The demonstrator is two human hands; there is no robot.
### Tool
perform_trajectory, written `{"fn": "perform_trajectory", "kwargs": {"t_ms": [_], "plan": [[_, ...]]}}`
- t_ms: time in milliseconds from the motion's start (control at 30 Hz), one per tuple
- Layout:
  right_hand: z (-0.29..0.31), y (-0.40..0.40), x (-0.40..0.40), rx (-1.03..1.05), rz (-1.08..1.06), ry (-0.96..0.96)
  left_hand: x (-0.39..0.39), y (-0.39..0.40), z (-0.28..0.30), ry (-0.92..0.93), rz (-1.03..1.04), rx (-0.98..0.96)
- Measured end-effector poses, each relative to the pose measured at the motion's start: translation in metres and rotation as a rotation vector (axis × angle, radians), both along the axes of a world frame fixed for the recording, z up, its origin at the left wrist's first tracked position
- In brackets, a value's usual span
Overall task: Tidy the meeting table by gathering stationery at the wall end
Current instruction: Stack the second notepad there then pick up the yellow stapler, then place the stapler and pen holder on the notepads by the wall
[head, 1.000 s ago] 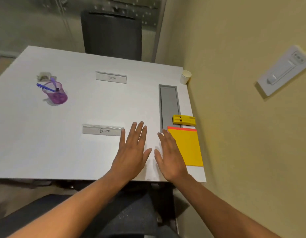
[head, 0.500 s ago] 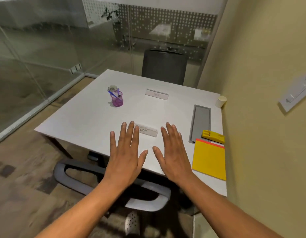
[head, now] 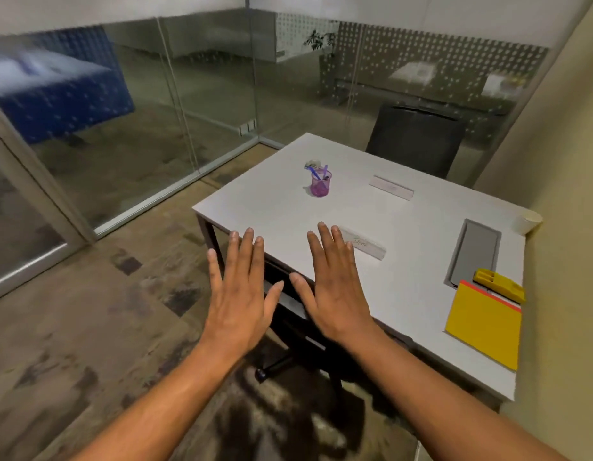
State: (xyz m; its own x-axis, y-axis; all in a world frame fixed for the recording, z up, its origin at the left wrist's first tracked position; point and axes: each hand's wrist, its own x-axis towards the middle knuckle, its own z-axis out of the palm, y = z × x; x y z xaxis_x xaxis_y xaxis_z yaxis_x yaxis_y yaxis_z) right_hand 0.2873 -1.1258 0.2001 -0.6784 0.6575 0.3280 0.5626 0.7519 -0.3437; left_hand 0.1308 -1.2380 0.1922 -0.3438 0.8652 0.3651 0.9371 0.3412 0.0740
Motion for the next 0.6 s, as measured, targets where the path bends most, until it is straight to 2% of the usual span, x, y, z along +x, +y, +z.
{"fn": "perform_trajectory", "kwargs": {"t_ms": [167, 433, 600], "plan": [[-0.005, -0.049, -0.069, 0.028, 0.053, -0.039, -0.055, -0.058, -0.006, -0.01, 0.058, 0.02], [-0.024, -0.154, -0.216, 0.057, 0.123, -0.068, -0.196, -0.18, -0.021, -0.019, 0.17, -0.011], [-0.036, -0.206, -0.285, -0.001, 0.158, -0.064, -0.261, -0.242, -0.032, -0.025, 0.24, -0.055]]}}
